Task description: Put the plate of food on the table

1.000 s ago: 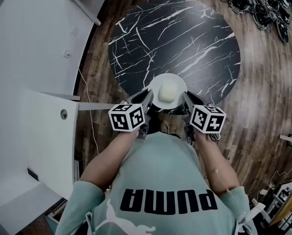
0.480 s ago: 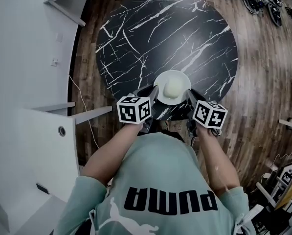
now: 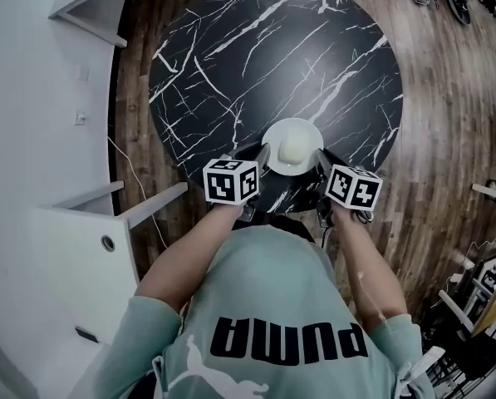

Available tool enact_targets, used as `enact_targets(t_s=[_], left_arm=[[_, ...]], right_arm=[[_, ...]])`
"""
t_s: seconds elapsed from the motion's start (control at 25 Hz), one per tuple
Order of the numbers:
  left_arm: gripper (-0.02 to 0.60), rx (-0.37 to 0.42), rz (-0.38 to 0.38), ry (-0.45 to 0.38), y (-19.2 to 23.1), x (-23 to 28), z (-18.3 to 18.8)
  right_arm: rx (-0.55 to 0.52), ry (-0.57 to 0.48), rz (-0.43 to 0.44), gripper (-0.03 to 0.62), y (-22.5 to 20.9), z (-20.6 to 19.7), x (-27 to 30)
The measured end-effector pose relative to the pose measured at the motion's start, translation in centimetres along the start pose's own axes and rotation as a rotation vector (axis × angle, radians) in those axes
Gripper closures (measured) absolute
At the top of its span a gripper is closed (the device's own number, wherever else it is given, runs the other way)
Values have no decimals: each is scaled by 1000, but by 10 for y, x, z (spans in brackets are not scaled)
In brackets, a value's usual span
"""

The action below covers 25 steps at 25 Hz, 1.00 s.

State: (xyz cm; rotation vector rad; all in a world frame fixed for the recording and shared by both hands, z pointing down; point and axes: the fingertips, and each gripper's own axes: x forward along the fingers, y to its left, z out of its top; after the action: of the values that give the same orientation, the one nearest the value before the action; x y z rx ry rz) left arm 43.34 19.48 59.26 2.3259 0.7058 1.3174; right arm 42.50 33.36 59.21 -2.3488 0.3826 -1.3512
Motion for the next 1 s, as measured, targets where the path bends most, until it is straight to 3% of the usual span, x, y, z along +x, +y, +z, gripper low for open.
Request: enact_targets(t_s=[0.48, 1.0], left_arm=[[532, 4, 14, 105, 19, 27, -25], [529, 31, 25, 144, 27, 45, -32]], right_arm=[[9, 87, -52, 543, -20, -21, 30], [-32, 114, -87, 543, -30, -20, 41]])
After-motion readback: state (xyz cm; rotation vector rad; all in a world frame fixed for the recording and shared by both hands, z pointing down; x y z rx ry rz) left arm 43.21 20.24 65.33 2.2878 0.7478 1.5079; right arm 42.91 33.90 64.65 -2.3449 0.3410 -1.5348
